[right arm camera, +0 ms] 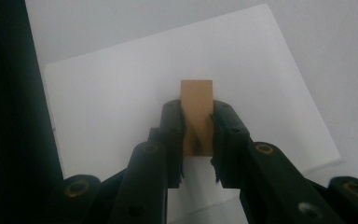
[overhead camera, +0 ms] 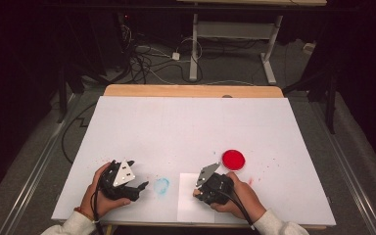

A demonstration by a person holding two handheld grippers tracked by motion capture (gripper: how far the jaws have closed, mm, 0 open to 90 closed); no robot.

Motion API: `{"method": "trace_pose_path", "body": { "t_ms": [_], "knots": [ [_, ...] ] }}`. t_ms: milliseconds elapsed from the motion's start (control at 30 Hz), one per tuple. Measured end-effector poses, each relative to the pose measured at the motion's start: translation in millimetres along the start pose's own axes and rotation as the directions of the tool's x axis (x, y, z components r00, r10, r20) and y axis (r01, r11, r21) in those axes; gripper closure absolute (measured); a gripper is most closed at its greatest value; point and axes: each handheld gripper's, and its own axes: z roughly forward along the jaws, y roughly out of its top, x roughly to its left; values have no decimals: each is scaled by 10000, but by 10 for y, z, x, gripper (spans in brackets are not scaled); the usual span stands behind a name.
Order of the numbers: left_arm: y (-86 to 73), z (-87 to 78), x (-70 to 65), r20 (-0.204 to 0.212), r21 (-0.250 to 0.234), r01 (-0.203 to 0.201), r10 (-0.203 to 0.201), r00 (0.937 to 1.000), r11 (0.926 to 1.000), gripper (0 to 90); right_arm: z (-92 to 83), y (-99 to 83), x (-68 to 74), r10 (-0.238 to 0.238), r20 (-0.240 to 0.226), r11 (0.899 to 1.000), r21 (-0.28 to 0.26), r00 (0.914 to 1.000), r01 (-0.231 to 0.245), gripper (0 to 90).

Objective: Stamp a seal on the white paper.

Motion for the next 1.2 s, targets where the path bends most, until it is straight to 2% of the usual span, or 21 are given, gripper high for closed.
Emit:
{"method": "trace_pose_path", "body": {
  "t_ms": [1200],
  "knots": [
    [6,14,-4,83,31,-8,8,10000,10000,169,3,-18,10,-7,47,10000,-77,10000,7,759]
  ]
}}
